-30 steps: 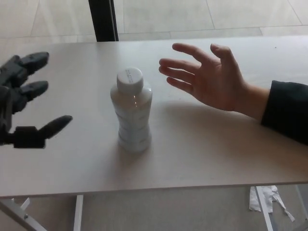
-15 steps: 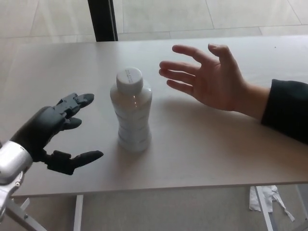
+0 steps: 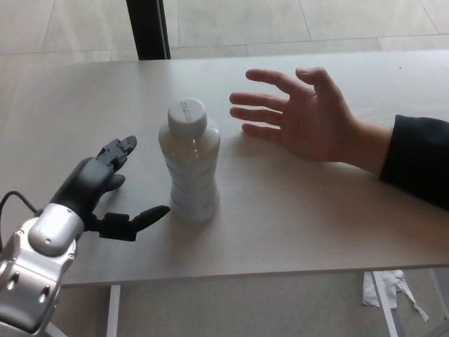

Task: Pick up a bottle and hand it

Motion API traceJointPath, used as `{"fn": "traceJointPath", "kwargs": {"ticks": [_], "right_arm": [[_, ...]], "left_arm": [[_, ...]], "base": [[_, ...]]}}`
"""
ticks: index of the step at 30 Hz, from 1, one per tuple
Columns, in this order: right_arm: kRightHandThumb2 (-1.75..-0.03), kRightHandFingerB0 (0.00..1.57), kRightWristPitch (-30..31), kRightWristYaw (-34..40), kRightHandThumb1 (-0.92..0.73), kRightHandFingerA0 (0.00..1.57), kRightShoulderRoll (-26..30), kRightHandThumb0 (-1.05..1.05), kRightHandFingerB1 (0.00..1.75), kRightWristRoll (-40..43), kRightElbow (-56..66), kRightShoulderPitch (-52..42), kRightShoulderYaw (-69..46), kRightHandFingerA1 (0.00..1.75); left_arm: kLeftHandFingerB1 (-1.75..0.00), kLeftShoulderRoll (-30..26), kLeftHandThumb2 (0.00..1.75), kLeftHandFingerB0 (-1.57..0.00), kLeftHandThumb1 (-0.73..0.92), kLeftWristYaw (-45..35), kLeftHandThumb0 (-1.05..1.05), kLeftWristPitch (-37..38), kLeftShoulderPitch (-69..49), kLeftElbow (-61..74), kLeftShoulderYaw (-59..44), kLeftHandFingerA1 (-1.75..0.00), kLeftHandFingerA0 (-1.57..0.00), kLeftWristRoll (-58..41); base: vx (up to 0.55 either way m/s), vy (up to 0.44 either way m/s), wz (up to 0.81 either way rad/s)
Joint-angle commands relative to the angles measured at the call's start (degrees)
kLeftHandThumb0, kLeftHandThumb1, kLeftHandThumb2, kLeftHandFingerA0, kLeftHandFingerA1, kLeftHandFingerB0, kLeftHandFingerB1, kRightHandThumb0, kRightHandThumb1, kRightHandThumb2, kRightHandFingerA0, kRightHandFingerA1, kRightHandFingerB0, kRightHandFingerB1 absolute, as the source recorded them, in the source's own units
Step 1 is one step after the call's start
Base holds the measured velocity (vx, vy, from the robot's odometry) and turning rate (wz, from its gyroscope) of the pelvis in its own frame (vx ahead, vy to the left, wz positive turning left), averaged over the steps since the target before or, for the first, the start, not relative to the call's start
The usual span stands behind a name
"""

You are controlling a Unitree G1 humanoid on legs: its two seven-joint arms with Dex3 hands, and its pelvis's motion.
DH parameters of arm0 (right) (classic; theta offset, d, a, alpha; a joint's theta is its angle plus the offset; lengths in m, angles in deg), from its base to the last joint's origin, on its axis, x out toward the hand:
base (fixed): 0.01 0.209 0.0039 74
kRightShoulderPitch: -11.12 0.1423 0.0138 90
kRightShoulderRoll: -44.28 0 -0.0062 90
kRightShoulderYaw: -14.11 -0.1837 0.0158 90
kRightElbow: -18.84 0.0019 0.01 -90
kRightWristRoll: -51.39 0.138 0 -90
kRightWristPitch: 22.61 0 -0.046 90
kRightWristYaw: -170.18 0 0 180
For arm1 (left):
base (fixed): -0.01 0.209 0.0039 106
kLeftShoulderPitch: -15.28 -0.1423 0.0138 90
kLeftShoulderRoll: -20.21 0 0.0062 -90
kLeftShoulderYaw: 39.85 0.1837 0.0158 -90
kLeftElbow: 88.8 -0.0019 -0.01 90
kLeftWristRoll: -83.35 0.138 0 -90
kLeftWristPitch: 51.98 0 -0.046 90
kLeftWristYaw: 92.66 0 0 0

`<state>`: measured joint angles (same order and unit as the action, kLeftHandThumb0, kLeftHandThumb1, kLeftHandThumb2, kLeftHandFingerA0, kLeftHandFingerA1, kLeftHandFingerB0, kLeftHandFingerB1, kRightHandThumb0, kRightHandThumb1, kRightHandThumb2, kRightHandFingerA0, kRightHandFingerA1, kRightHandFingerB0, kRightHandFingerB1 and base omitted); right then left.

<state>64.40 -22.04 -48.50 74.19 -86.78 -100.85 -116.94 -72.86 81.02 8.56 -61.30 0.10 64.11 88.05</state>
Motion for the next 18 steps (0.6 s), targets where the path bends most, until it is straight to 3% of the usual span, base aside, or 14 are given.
{"fn": "traceJointPath", "kwargs": {"ticks": [1,2,3,4,5,6,7,8,9,10,13,14,15,18], "right_arm": [[-0.77,0.33,-0.6,0.9,-0.41,0.45,0.4,-0.52,0.46,0.4,0.2,0.5,0.0,0.56],[-0.77,0.33,-0.5,0.9,-0.41,0.45,0.4,-0.52,0.46,0.4,0.3,0.6,0.1,0.56],[-0.77,0.33,-0.4,1.0,-0.41,0.45,0.5,-0.52,0.46,0.4,0.4,0.7,0.1,0.56],[-0.77,0.33,-0.2,1.2,-0.40,0.52,1.1,-0.55,0.46,-0.7,0.3,0.3,0.7,0.55],[-0.77,0.33,-0.1,1.3,-0.40,0.52,1.2,-0.55,0.46,-0.9,0.4,0.2,0.8,0.55],[-0.55,0.43,-1.8,0.4,-0.48,0.57,1.6,-0.56,0.36,-0.4,-2.7,1.9,0.6,0.48],[-0.55,0.43,-2.0,0.3,-0.48,0.57,1.7,-0.56,0.36,-0.3,-3.0,2.1,0.7,0.48],[-0.76,0.33,-1.1,0.3,-0.39,0.46,1.4,-0.54,0.46,0.4,-1.8,1.8,0.6,0.55],[-0.76,0.36,-1.9,0.8,-0.41,0.51,1.9,-0.56,0.46,-0.7,-3.4,2.5,0.8,0.55],[-0.76,0.37,-2.5,0.8,-0.41,0.66,1.5,-0.65,0.46,-0.8,-3.0,2.5,1.0,0.57],[-0.77,0.35,-3.2,0.6,-0.40,0.58,2.1,-0.56,0.47,-1.5,-4.0,3.0,1.5,0.57],[-0.77,0.33,-2.3,1.4,-0.42,0.56,1.8,-0.50,0.46,-1.8,-2.2,2.5,1.9,0.58],[-0.56,0.42,-2.1,0.8,-0.51,0.55,1.6,-0.47,0.36,-0.7,-1.5,2.3,1.7,0.48],[-0.55,0.37,-0.8,1.2,-0.49,0.49,2.2,-0.48,0.33,-0.8,-1.0,2.4,1.9,0.45]], "left_arm": [[-0.02,3.7,0.80,0.00,0.40,5.0,-0.88,-0.7,0.7,-3.3,-3.1,-0.62,-0.04,2.3],[0.00,4.4,0.94,0.00,0.51,5.3,-0.87,-0.5,0.7,-3.4,-3.2,-0.61,-0.03,2.8],[0.00,5.2,0.94,0.00,0.50,5.7,-0.87,-0.5,0.8,-3.4,-3.0,-0.50,0.00,3.4],[0.00,5.4,0.77,0.00,0.40,6.1,-0.91,0.5,0.3,-2.8,-0.8,-0.70,-0.09,5.4],[0.00,5.6,0.77,0.00,0.40,6.2,-0.91,0.7,0.2,-2.7,-0.8,-0.70,-0.09,5.7],[0.00,6.2,0.95,0.00,0.51,4.7,-0.87,0.8,-0.2,-2.1,0.4,-0.55,0.00,5.2],[0.00,6.3,0.95,0.00,0.51,4.6,-0.87,0.8,-0.4,-2.0,0.4,-0.55,0.00,5.2],[-0.05,6.8,0.93,0.00,0.47,4.5,-0.82,0.2,-0.5,-1.6,1.1,-0.54,0.00,5.6],[0.00,6.9,0.94,0.00,0.50,3.6,-0.87,0.1,-0.7,-1.4,2.0,-0.48,-0.01,5.7],[0.00,7.5,0.94,0.00,0.50,3.8,-0.87,-0.2,-0.4,-1.5,3.7,-0.46,-0.01,6.6],[-0.05,8.5,0.95,0.00,0.48,4.7,-0.85,0.5,0.3,-2.6,4.6,-0.51,0.00,7.6],[0.00,8.8,0.60,0.00,0.52,4.9,-0.97,0.6,0.4,-2.6,4.7,-0.57,-0.01,7.8],[0.00,9.3,0.86,0.00,0.40,5.1,-0.89,0.4,0.6,-2.5,5.0,-0.33,0.00,8.0],[-0.05,10.4,0.95,0.00,0.52,5.1,-0.94,1.8,1.4,-2.9,6.3,-0.26,0.00,8.8]], "base": [[0.00,0.000,0.00],[0.00,0.000,0.00],[0.00,0.000,0.00],[0.00,0.000,0.00],[0.00,0.000,0.00],[0.00,0.000,0.00],[0.00,0.000,0.00],[0.00,0.000,0.00],[0.00,0.000,0.00],[0.00,0.000,0.00],[0.00,0.000,0.00],[0.00,0.000,0.00],[0.00,0.000,0.00],[0.00,0.000,0.00]]}}
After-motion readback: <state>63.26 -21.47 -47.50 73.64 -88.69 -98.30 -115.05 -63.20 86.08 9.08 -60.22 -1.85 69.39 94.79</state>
